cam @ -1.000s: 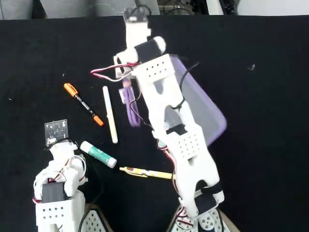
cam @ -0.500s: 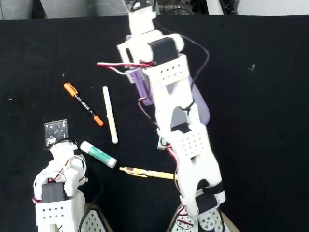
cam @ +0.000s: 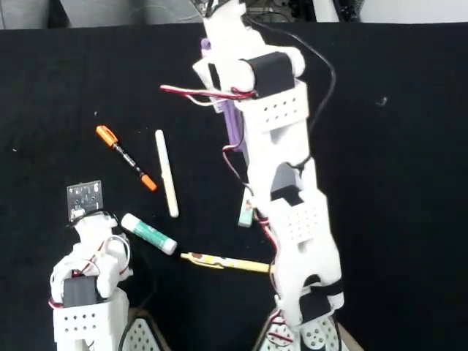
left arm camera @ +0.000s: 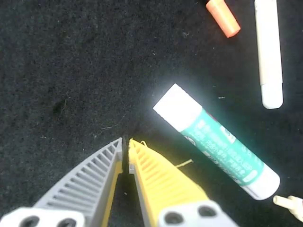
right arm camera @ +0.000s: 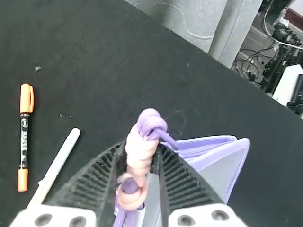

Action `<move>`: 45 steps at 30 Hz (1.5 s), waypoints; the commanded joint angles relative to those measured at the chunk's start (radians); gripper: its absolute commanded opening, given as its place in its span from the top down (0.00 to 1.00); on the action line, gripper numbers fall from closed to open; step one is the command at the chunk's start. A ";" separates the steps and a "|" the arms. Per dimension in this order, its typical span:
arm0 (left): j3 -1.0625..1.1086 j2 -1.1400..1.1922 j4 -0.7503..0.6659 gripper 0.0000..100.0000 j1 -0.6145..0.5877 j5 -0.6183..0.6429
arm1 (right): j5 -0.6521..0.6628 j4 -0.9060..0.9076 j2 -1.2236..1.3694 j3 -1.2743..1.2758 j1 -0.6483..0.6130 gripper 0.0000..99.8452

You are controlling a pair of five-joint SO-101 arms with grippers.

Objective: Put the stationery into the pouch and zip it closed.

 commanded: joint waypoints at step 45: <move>0.024 -0.005 0.005 0.97 0.004 0.000 | 0.226 0.035 -0.705 1.150 -0.118 0.99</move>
